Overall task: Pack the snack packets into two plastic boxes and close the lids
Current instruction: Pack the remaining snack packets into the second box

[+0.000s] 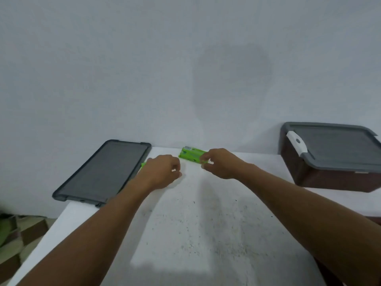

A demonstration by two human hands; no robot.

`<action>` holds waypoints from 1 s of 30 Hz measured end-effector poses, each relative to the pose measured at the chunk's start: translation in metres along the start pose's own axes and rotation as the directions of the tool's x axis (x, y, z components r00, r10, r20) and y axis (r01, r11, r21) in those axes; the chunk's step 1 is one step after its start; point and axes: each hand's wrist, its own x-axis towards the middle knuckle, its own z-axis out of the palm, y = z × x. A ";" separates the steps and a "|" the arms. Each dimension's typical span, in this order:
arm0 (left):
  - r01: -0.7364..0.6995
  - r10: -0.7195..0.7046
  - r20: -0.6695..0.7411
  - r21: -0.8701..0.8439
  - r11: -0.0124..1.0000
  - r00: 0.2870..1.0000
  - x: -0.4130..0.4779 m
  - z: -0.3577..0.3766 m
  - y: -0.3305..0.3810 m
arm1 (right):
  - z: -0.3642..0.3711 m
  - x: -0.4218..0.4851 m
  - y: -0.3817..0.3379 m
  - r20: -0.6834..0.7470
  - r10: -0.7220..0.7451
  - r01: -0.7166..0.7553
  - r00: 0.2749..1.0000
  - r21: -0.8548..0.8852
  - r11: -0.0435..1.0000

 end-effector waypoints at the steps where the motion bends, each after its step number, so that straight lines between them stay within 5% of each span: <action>1: 0.095 -0.094 -0.011 0.074 0.993 0.996 0.004 0.003 -0.008 | 0.005 0.008 0.000 0.000 0.031 -0.031 1.000 0.003 1.000; 9: 0.410 -0.408 -0.035 0.107 0.906 0.912 0.015 0.029 -0.034 | 0.039 0.060 -0.004 0.011 0.142 -0.140 0.990 -0.088 0.986; 15: 0.471 -0.470 -0.013 0.019 0.882 0.882 0.020 0.031 -0.038 | 0.052 0.074 -0.006 0.076 0.257 -0.247 0.964 -0.117 0.962; 20: 0.453 -0.454 -0.022 -0.041 0.890 0.891 0.020 0.022 -0.036 | 0.042 0.071 -0.013 0.025 0.190 -0.187 0.981 -0.099 0.977; 24: 0.423 -0.450 -0.009 -0.323 0.847 0.893 0.020 0.003 -0.030 | 0.024 0.058 -0.024 0.120 0.111 -0.123 0.986 0.097 0.988; 27: 0.381 -0.451 0.030 -0.587 0.715 0.892 0.009 -0.008 -0.023 | 0.008 0.047 -0.024 0.131 0.135 -0.169 0.982 0.306 0.937; 30: 0.369 -0.432 0.083 -0.675 0.638 0.898 -0.004 -0.014 -0.012 | -0.013 0.028 -0.019 0.191 0.151 -0.213 0.970 0.366 0.906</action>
